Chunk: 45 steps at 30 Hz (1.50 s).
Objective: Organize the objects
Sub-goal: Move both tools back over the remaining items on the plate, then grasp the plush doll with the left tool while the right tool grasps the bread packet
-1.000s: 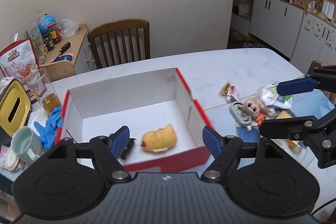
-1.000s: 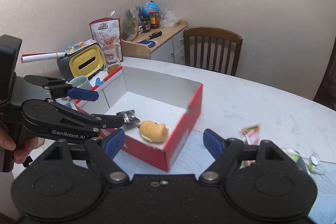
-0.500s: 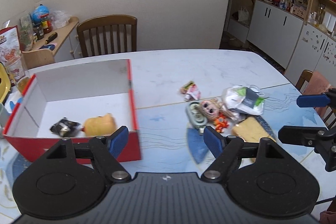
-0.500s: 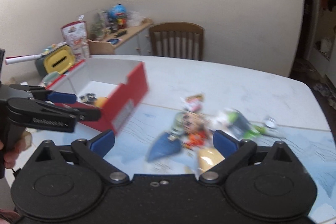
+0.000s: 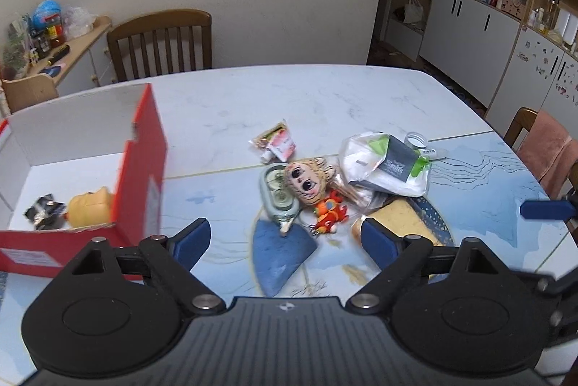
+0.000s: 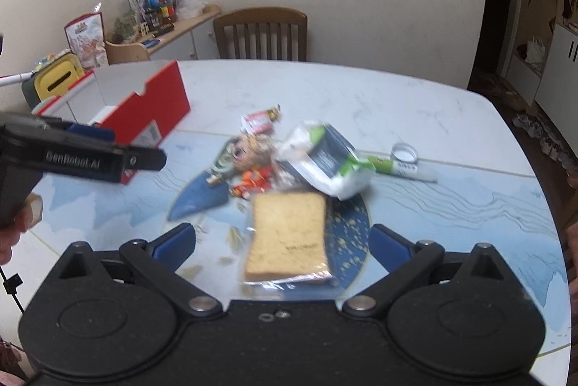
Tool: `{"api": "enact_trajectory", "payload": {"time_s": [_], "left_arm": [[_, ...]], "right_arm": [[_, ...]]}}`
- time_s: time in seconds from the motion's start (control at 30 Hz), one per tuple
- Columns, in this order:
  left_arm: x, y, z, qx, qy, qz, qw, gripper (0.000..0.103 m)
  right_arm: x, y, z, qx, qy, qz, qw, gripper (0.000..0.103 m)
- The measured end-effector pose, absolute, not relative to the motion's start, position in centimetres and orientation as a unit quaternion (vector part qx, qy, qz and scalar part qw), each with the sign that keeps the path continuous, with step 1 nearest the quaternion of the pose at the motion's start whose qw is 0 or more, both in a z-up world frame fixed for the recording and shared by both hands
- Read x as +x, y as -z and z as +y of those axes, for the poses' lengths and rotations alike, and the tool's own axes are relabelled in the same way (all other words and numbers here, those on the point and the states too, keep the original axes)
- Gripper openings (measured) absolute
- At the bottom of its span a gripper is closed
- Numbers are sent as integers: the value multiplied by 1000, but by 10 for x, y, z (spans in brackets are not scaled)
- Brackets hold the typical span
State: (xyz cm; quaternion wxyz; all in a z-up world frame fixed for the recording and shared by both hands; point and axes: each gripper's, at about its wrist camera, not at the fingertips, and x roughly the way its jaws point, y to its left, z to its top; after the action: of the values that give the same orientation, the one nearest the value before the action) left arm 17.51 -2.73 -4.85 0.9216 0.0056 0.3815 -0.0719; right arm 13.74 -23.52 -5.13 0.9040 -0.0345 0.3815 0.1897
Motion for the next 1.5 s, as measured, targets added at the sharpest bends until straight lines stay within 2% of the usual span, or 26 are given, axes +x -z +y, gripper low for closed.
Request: {"api": "enact_trajectory", "payload": {"time_s": [0.57, 1.3, 1.5], "left_arm": [[268, 106, -54, 51, 95, 411, 905, 92], [303, 141, -56, 50, 116, 412, 902, 91], [302, 139, -54, 41, 122, 406, 905, 78]], "right_arm": [[175, 104, -223, -66, -197, 427, 880, 99], [206, 126, -198, -60, -199, 462, 862, 95], [210, 130, -194, -73, -189, 465, 862, 87]]}}
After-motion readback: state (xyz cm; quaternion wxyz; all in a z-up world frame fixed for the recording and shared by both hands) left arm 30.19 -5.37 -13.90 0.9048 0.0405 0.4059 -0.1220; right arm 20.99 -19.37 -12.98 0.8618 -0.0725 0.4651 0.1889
